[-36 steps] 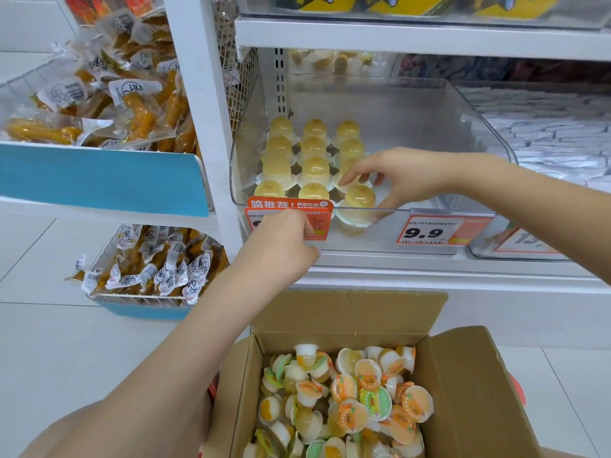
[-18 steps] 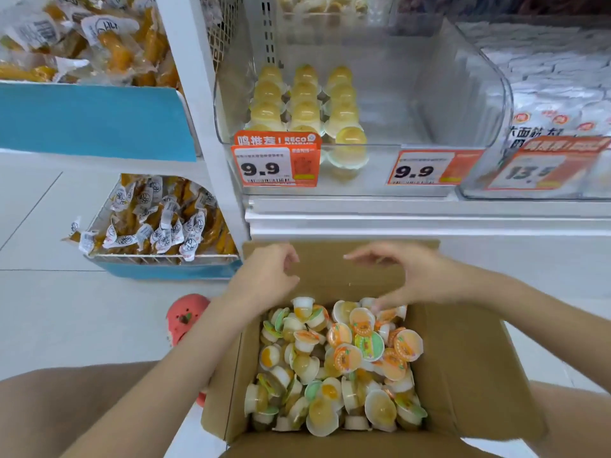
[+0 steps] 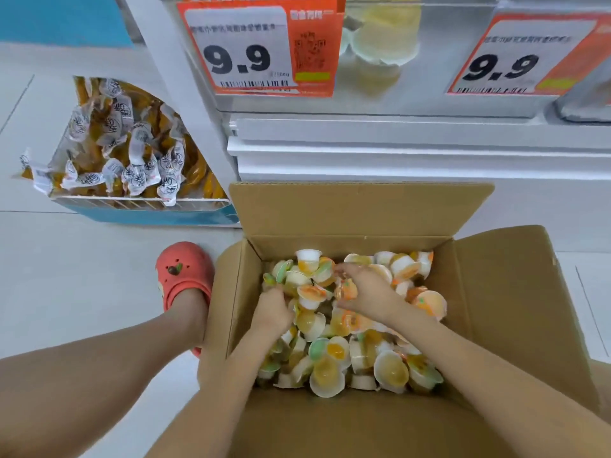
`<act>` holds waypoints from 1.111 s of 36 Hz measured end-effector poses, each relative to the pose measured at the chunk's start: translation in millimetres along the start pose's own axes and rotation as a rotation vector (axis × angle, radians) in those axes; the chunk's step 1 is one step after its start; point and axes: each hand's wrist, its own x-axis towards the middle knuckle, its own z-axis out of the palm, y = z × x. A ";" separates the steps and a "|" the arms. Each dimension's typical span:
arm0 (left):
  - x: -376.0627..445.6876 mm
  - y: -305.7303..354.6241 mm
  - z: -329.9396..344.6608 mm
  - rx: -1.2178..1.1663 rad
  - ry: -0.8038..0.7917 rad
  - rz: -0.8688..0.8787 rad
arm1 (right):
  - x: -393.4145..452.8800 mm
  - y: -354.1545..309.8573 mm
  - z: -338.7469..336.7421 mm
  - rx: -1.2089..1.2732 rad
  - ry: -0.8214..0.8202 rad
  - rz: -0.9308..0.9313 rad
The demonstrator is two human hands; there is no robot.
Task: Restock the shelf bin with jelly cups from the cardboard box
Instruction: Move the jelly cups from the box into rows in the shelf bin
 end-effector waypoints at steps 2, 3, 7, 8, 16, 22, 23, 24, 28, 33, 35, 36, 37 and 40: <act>9.3 -2.4 8.2 -0.061 0.081 -0.015 | 16.1 -3.9 6.3 0.007 0.062 0.051; 11.8 -0.3 10.0 -0.110 0.108 -0.024 | 24.0 -5.1 9.5 0.029 0.071 0.085; 27.0 6.7 14.9 -0.209 0.067 -0.099 | 48.3 -7.5 22.8 -0.015 0.085 0.160; 32.8 5.1 17.2 -0.215 0.045 -0.108 | 52.4 -8.3 25.9 -0.034 0.087 0.172; 54.0 -0.3 16.6 -0.327 -0.027 -0.171 | 64.9 -19.3 46.5 -0.226 0.109 0.248; 38.9 1.7 11.5 -0.551 0.038 -0.169 | 54.6 -17.8 48.7 0.019 0.210 0.220; 32.9 1.2 5.8 -0.611 0.039 -0.178 | 50.6 -16.0 47.0 0.107 0.225 0.201; 26.4 1.4 -1.7 -0.679 0.037 -0.181 | 45.3 -14.8 43.7 0.188 0.237 0.183; -1.2 5.9 -35.8 -1.064 -0.175 -0.064 | 18.2 -17.1 16.7 0.523 0.271 0.160; -35.4 31.7 -68.0 -1.166 -0.371 0.122 | -19.1 -31.0 -31.6 0.676 0.291 -0.010; -48.8 45.0 -81.1 -1.152 -0.406 0.179 | -35.3 -41.8 -53.5 0.672 0.283 -0.094; -55.5 52.0 -87.9 -1.142 -0.419 0.206 | -43.9 -48.0 -63.8 0.651 0.284 -0.138; -61.7 58.7 -95.0 -1.125 -0.426 0.236 | -52.2 -53.7 -73.2 0.618 0.290 -0.178; -81.6 82.0 -119.8 -1.038 -0.469 0.346 | -77.1 -69.0 -101.8 0.531 0.314 -0.256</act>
